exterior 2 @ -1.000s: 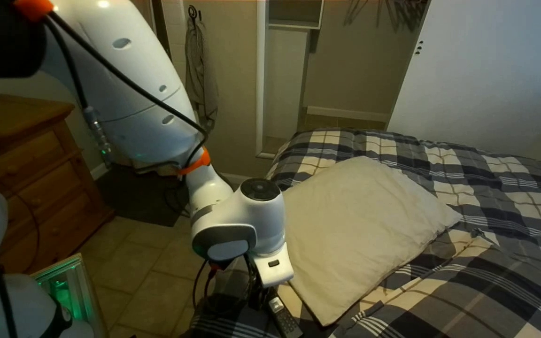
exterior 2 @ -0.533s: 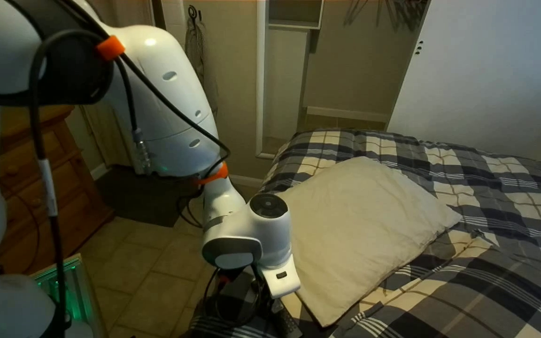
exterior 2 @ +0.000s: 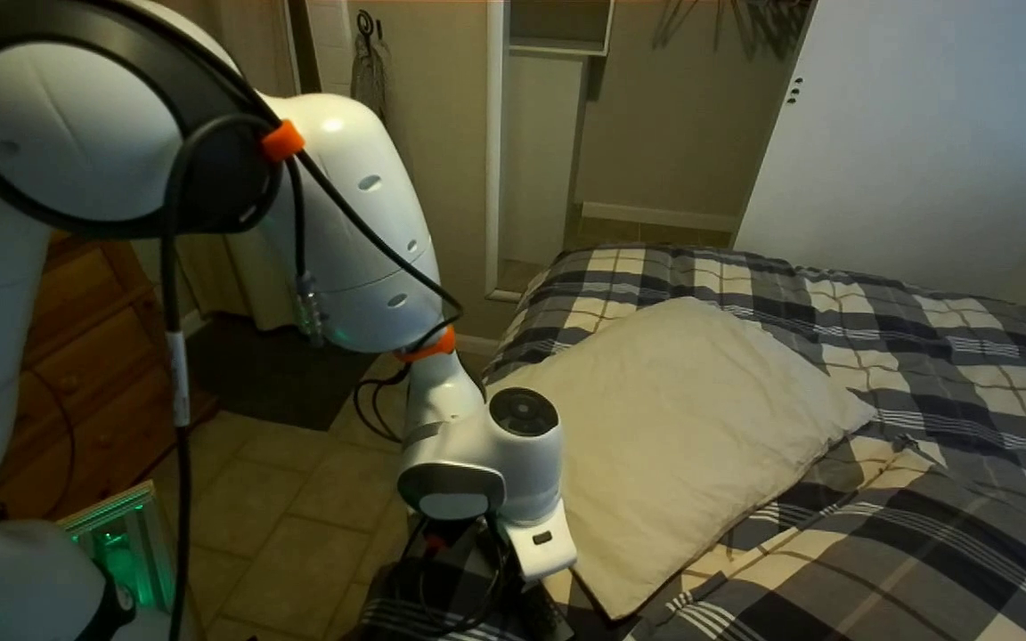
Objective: Pick up the black remote and put it on the white pillow
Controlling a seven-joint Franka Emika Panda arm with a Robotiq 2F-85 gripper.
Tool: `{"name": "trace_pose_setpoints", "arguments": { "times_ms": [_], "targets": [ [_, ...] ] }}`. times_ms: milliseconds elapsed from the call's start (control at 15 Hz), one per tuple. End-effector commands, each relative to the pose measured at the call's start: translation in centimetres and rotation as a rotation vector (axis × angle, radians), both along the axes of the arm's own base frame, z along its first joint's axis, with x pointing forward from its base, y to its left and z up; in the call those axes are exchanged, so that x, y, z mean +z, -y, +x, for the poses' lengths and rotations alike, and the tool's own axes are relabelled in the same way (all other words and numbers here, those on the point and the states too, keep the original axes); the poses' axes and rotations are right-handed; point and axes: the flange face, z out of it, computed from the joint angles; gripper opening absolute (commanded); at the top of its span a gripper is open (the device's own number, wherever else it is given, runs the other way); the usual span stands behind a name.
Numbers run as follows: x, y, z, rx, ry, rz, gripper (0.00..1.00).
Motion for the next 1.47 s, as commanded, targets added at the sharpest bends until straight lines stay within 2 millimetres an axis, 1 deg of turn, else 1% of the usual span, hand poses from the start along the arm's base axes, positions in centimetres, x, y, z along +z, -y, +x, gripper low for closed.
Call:
{"name": "trace_pose_setpoints", "arguments": {
  "times_ms": [0,267,600,733,933,1267,1400],
  "targets": [
    [-1.0,0.5,0.7,-0.009,0.007,0.02,1.0],
    [-1.4,0.8,1.0,-0.018,0.02,0.033,1.0],
    [-0.2,0.5,2.0,-0.007,0.085,0.063,1.0],
    [-0.2,0.5,2.4,0.0,0.099,0.072,1.0],
    [-0.3,0.5,2.5,0.007,0.107,0.084,1.0],
    [1.3,-0.1,2.4,0.035,0.105,0.082,1.0],
    [1.4,-0.1,2.6,0.054,0.097,0.075,1.0]
  ]
}}
